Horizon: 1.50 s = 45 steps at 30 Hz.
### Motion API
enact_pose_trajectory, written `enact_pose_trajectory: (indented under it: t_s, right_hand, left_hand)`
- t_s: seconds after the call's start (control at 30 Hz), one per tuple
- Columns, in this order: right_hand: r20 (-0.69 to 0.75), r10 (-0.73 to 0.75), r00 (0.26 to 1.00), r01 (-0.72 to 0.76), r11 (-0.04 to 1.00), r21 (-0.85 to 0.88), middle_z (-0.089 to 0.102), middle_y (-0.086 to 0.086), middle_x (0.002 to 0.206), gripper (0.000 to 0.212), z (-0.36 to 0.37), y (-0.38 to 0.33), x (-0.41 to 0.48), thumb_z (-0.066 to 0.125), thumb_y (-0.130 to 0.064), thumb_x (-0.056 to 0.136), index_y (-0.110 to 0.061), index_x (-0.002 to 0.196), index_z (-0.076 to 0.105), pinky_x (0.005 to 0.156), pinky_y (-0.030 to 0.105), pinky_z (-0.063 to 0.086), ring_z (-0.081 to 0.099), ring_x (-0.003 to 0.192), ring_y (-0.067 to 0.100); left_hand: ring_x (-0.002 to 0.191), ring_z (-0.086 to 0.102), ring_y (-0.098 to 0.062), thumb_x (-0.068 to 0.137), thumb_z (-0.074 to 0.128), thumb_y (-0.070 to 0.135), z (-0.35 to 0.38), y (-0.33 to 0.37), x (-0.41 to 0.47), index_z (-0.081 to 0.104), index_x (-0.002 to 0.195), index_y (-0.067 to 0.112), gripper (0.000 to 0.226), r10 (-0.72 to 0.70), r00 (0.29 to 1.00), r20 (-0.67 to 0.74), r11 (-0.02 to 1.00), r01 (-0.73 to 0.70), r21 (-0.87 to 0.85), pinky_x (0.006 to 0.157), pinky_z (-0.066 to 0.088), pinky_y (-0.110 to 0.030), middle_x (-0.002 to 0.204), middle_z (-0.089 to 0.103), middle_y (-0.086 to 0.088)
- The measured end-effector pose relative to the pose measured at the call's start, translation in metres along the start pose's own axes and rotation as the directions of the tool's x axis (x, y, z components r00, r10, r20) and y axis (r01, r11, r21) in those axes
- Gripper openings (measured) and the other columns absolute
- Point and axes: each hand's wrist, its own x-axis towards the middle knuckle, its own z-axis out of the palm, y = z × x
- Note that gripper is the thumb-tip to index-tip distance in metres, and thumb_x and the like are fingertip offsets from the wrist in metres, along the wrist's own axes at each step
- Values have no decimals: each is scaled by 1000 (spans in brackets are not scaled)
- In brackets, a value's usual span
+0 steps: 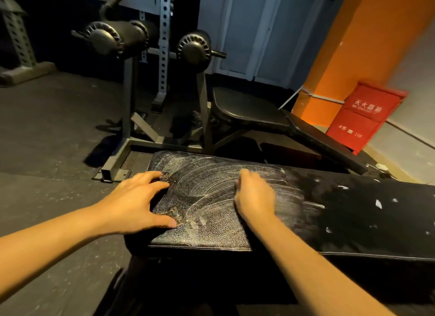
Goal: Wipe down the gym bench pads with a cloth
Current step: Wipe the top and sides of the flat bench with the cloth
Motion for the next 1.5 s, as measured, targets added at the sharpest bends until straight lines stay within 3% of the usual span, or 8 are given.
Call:
enact_pose_trajectory:
  t_s: [0.13,0.37,0.5,0.63,0.87,1.1,1.3,1.5]
  right_hand:
    - [94,-612,785,578,778,245,60,-1,97,7,-3,-81,-52,54,-27,98,-25,103,56,64,39,52,62,83,25]
    - [-42,7,999,-10,998,-67,63,13,103,13,8,37,68,52,-21,99,-14,110,51,63,37,40,61,83,35]
    - [30,-331,943,324,936,140,61,4,103,8,22,-88,28,53,-25,99,-20,105,53,68,39,50,62,88,28]
    - [106,-757,645,688,635,352,58,-5,94,13,-5,-86,-38,46,-34,99,-26,97,56,66,35,47,59,84,21]
    - [34,-222,974,220,974,51,61,4,96,7,16,-37,79,58,-20,92,-22,93,52,62,34,39,63,84,32]
    - [80,-819,569,744,553,373,57,-5,89,4,0,-100,-29,50,-28,95,-27,93,52,65,33,45,57,81,19]
    - [49,-316,947,309,944,117,59,2,97,6,21,-67,83,56,-18,93,-21,98,55,65,36,46,64,90,31]
    - [96,-746,659,679,645,350,57,-4,95,3,14,-146,-6,52,-26,97,-25,96,55,70,36,50,58,86,20]
  left_hand:
    - [144,37,-21,40,53,106,-9,-11,-1,41,151,27,137,-98,993,64,995,98,-9,117,37,-40,158,37,1]
    - [138,40,-18,40,71,94,-13,-22,-12,36,152,15,142,-97,978,184,990,115,-85,116,36,-39,149,45,5]
    - [127,47,-16,38,69,97,-13,-22,-14,49,136,20,127,-111,979,172,988,127,-85,109,42,-39,133,53,11]
    - [140,38,-18,48,78,86,-17,-25,-18,41,148,17,128,-90,980,176,990,108,-96,116,35,-38,149,46,5]
    - [154,12,-12,52,84,77,-11,-36,-29,10,163,21,145,-60,981,187,983,91,-162,123,11,-29,169,16,9]
    - [149,24,-12,53,82,79,-11,-32,-33,26,159,22,132,-56,991,123,986,74,-150,121,23,-28,162,32,7]
    - [151,22,-12,51,85,76,-4,-36,-37,21,161,24,138,-76,992,100,964,99,-247,124,22,-30,164,27,9]
    - [141,39,-12,51,78,84,-3,-36,-41,42,149,29,119,-83,994,73,975,96,-200,115,35,-30,147,48,15]
